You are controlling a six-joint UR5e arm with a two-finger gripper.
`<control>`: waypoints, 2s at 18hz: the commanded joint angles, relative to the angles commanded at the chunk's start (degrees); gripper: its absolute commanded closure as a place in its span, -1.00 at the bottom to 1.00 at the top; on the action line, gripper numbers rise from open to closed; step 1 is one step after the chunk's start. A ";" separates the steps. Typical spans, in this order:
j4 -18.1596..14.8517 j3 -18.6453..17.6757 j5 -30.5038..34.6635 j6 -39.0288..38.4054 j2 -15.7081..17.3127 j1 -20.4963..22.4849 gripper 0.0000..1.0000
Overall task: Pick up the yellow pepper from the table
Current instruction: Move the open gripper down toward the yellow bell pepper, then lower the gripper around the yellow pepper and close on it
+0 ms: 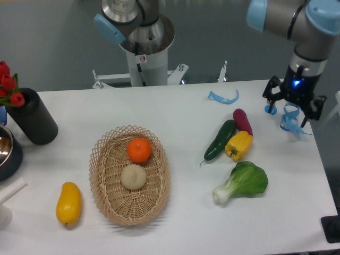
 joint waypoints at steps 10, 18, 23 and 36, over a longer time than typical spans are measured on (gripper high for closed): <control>7.91 -6.51 0.44 -4.75 -3.42 -3.95 -1.00; 12.66 -10.38 0.44 -4.04 -5.10 -5.10 -1.00; 12.92 -11.08 0.44 -4.04 -5.19 -5.10 -1.00; 12.57 -10.47 0.09 -3.78 -4.31 -4.30 -0.98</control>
